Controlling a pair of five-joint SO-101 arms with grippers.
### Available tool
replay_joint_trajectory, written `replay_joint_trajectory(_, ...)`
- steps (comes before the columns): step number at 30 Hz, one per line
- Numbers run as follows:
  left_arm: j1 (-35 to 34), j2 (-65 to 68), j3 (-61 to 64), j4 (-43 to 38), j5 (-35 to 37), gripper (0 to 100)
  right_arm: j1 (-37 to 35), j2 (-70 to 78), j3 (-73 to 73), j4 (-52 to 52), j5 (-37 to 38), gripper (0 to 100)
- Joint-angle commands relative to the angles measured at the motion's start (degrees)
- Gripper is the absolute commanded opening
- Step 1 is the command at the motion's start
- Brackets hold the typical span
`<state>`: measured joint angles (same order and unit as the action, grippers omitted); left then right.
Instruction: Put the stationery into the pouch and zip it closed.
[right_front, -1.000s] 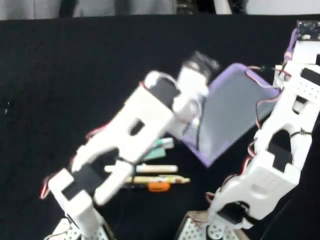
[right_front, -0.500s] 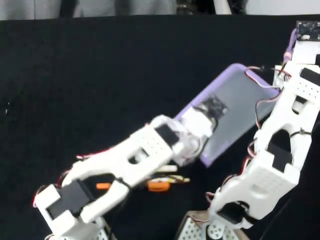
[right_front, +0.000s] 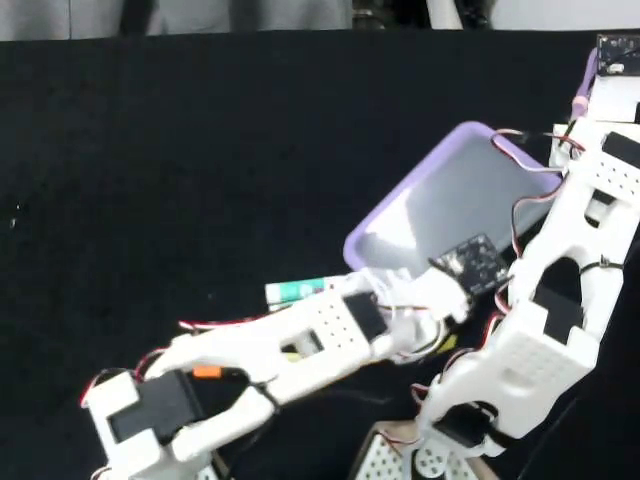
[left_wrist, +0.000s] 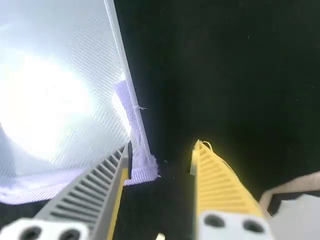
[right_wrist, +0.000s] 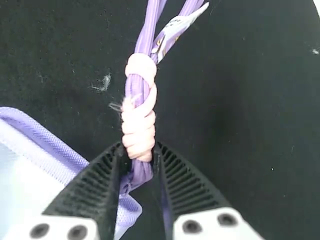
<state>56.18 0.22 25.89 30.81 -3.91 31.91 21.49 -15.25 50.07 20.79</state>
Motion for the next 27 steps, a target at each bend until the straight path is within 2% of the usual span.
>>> replay_joint_trajectory(1,-0.31,3.43,-1.27,-3.25,-0.88,21,-0.70,-1.45,-3.30,0.26,-0.44,1.1)
replay_joint_trajectory(4,-1.27,7.56,-3.30,-2.90,-3.69,20,-0.62,-1.45,-3.30,0.35,-0.44,1.1)
replay_joint_trajectory(8,-5.49,8.09,-8.57,3.16,-4.13,20,-0.35,-1.54,-3.74,1.76,-0.09,1.1)
replay_joint_trajectory(15,-14.37,8.09,-13.67,8.18,-4.31,20,-0.09,-1.45,-10.59,10.90,0.18,1.1)
replay_joint_trajectory(21,-21.23,8.70,-13.85,5.63,-4.31,20,0.62,-1.45,-14.46,18.73,6.24,1.1)
replay_joint_trajectory(27,-22.37,8.79,-13.76,-0.79,-3.96,20,1.41,-1.45,-17.45,27.69,16.53,1.1)
